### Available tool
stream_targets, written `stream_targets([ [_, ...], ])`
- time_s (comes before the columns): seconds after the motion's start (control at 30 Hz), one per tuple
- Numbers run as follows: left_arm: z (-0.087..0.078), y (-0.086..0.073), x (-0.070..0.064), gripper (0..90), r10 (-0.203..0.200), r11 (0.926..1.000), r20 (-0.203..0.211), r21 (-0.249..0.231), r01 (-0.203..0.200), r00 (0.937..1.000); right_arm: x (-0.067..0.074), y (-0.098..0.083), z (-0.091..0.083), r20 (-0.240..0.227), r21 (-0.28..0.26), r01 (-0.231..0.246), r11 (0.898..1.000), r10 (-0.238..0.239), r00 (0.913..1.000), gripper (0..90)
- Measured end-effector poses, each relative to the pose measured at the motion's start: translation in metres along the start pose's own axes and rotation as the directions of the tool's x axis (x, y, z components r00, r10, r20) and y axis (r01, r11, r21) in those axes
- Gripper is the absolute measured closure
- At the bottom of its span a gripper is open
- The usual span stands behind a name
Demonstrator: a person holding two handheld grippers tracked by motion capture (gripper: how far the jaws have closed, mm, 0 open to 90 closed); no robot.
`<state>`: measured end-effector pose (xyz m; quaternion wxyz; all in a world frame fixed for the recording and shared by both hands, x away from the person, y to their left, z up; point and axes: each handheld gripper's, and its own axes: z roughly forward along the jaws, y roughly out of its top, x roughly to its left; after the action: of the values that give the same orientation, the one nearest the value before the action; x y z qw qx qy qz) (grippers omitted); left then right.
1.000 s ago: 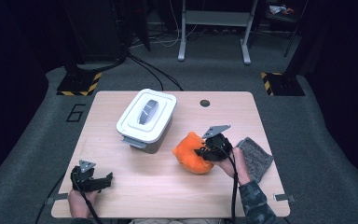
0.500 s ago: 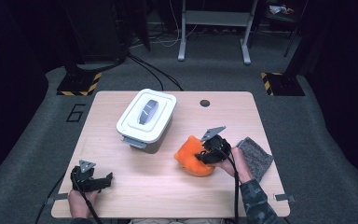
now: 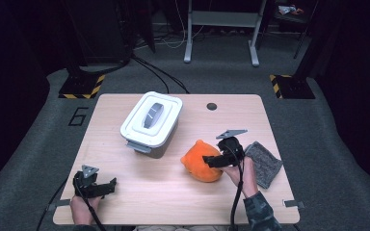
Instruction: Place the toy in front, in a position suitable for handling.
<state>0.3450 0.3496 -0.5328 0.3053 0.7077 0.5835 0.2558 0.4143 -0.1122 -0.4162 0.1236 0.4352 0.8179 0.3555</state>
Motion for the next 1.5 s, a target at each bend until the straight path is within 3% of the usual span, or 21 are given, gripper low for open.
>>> stream_targets([
  [0.07,0.0,0.0,0.0,2.1,0.001,1.0,0.0,0.001,-0.001,1.0,0.002,-0.002,-0.001,0.006,-0.016,-0.027,1.0,0.027,0.9996,14.1],
  [0.2,0.0,0.0,0.0,2.1,0.0,1.0,0.0,0.001,0.0,1.0,0.006,-0.008,0.008,0.015,0.014,-0.061,0.998,0.061,0.998,15.4],
  [0.3,0.0,0.0,0.0,2.1,0.001,1.0,0.0,0.001,-0.001,1.0,0.007,-0.013,0.018,0.043,0.034,-0.07,0.997,0.069,0.9967,20.6],
  [0.37,0.0,0.0,0.0,2.1,0.001,1.0,0.0,0.001,-0.001,1.0,0.006,-0.016,0.022,0.068,0.041,-0.082,0.996,0.079,0.9946,29.7],
  [0.43,0.0,0.0,0.0,2.1,0.001,1.0,0.0,0.001,-0.001,1.0,0.004,-0.019,0.026,0.068,0.059,-0.071,0.996,0.067,0.9955,41.8],
  [0.57,0.0,0.0,0.0,2.1,0.001,1.0,0.0,0.001,-0.001,1.0,-0.001,-0.025,0.028,0.054,0.057,-0.058,0.997,0.055,0.997,56.2],
  [0.6,0.0,0.0,0.0,2.1,0.001,1.0,0.0,0.001,-0.001,1.0,0.0,-0.026,0.027,0.049,0.058,-0.065,0.996,0.063,0.9969,58.2],
  [0.67,0.0,0.0,0.0,2.1,0.0,1.0,0.0,0.0,0.0,1.0,-0.002,-0.025,0.025,0.028,0.042,-0.015,0.999,0.014,0.9995,61.4],
  [0.73,0.0,0.0,0.0,2.1,0.001,1.0,0.0,0.0,-0.001,1.0,-0.003,-0.024,0.023,0.011,0.022,-0.003,1.0,0.003,0.9999,63.2],
  [0.83,0.0,0.0,0.0,2.1,0.0,1.0,0.0,0.001,0.0,1.0,-0.004,-0.02,0.018,-0.016,0.011,0.053,0.999,-0.053,0.9984,64.2],
  [1.0,0.0,0.0,0.0,2.1,0.001,1.0,0.0,0.0,-0.001,1.0,-0.001,-0.011,0.013,-0.026,0.013,0.17,0.985,-0.169,0.9853,64.3],
  [1.03,0.0,0.0,0.0,2.1,0.001,1.0,0.0,0.001,-0.001,1.0,0.0,-0.009,0.012,-0.029,0.018,0.165,0.986,-0.165,0.9859,64.2],
  [1.1,0.0,0.0,0.0,2.1,0.0,1.0,0.0,0.0,0.0,1.0,-0.002,-0.005,0.009,-0.043,0.011,0.215,0.977,-0.214,0.9759,64.2],
  [1.13,0.0,0.0,0.0,2.1,0.001,1.0,0.0,0.001,-0.001,1.0,-0.002,-0.004,0.009,-0.043,0.014,0.208,0.978,-0.207,0.9774,64.1],
  [1.17,0.0,0.0,0.0,2.1,0.001,1.0,0.0,0.001,-0.001,1.0,-0.004,-0.002,0.008,-0.053,0.016,0.246,0.969,-0.245,0.9681,64.0],
  [1.37,0.0,0.0,0.0,2.1,0.001,1.0,0.0,0.001,-0.001,1.0,-0.01,0.004,0.012,-0.11,0.032,0.34,0.94,-0.335,0.9358,63.8],
  [1.43,0.0,0.0,0.0,2.1,0.0,1.0,-0.001,0.0,0.0,1.0,-0.012,0.004,0.015,-0.118,0.035,0.347,0.937,-0.341,0.9327,63.7],
  [1.5,0.0,0.0,0.0,2.1,0.001,1.0,0.0,0.001,-0.001,1.0,-0.016,0.004,0.019,-0.143,0.039,0.367,0.929,-0.358,0.9226,63.4],
])
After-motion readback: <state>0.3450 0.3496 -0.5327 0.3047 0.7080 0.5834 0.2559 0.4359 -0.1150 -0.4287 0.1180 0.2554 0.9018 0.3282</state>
